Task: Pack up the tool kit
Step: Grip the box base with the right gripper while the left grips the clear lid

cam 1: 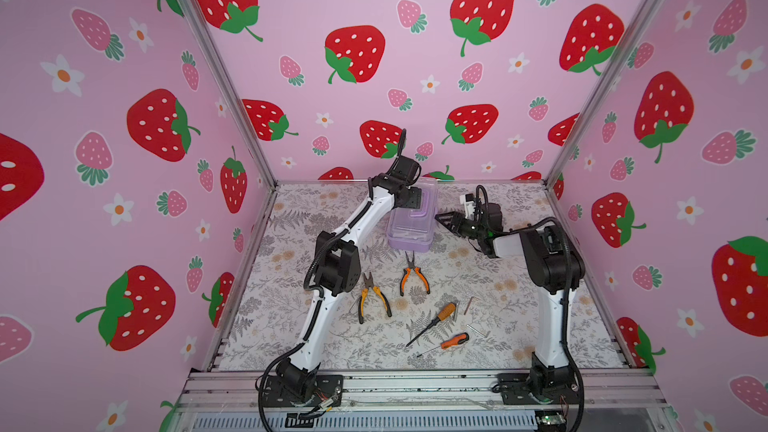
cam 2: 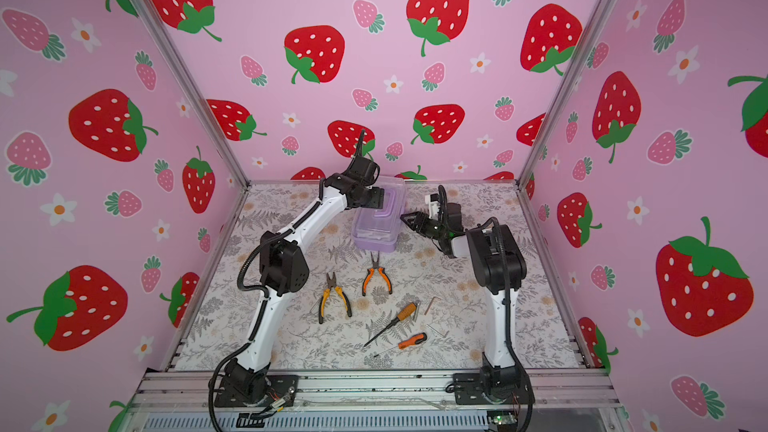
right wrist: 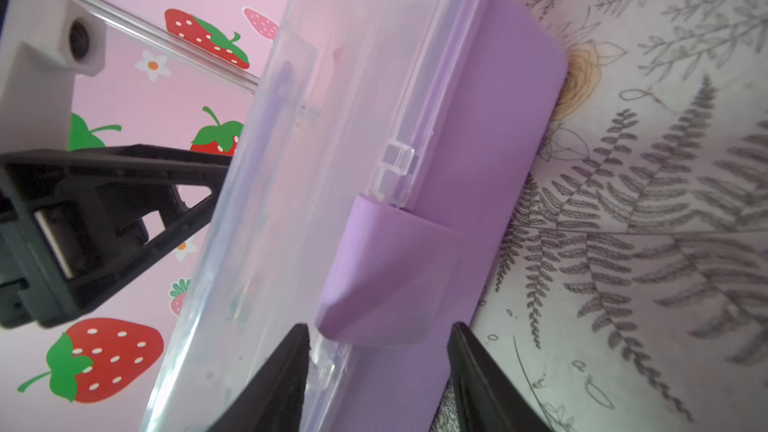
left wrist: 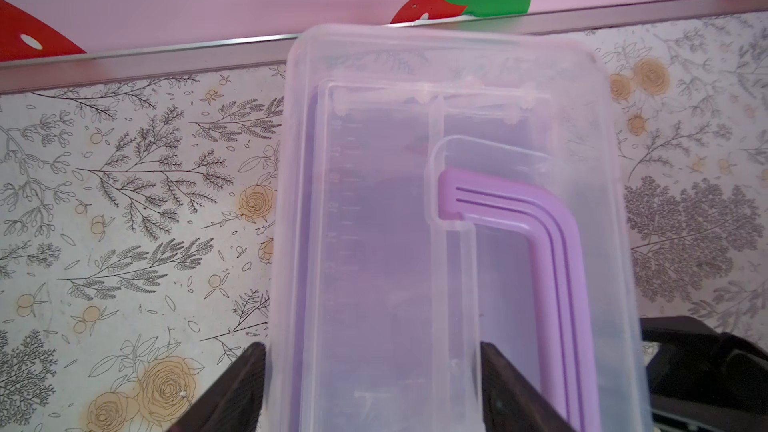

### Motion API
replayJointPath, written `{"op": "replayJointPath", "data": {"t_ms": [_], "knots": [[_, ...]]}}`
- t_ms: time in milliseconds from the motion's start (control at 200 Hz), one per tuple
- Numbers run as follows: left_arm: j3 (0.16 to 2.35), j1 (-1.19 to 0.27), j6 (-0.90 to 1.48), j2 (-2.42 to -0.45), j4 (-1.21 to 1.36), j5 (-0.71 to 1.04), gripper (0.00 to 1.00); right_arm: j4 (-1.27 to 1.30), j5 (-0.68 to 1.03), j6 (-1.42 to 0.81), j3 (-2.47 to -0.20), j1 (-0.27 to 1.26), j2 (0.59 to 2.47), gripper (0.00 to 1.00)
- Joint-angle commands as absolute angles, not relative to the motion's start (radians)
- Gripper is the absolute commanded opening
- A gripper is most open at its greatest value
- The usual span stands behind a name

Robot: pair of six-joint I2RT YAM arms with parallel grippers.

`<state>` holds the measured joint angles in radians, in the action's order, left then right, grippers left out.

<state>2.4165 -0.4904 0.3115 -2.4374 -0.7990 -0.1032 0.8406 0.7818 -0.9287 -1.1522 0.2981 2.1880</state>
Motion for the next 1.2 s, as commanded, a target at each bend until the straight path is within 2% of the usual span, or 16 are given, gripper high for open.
{"op": "replayJointPath", "data": {"t_ms": [0, 190, 390, 600, 895, 1156, 1191], "knots": [[2.378, -0.482, 0.359, -2.442, -0.792, -0.025, 0.65, 0.969, 0.819, -1.029, -1.137, 0.29, 2.219, 0.6], [2.33, -0.47, 0.37, -2.404, -0.771, 0.009, 0.63, 1.058, 0.838, -1.123, -1.154, 0.285, 2.255, 0.64], [2.3, -0.465, 0.364, -2.382, -0.764, 0.017, 0.62, 1.08, 0.84, -1.166, -1.197, 0.286, 2.289, 0.64], [2.264, -0.465, 0.369, -2.375, -0.752, 0.026, 0.61, 1.221, 0.848, -1.312, -1.254, 0.289, 2.355, 0.64], [2.261, -0.463, 0.375, -2.37, -0.74, 0.043, 0.6, 1.223, 0.844, -1.366, -1.312, 0.302, 2.405, 0.67], [2.256, -0.464, 0.386, -2.375, -0.738, 0.057, 0.59, 1.284, 0.851, -1.43, -1.316, 0.304, 2.411, 0.52], [2.256, -0.466, 0.387, -2.375, -0.739, 0.058, 0.59, 1.273, 0.847, -1.425, -1.313, 0.303, 2.407, 0.48]]}}
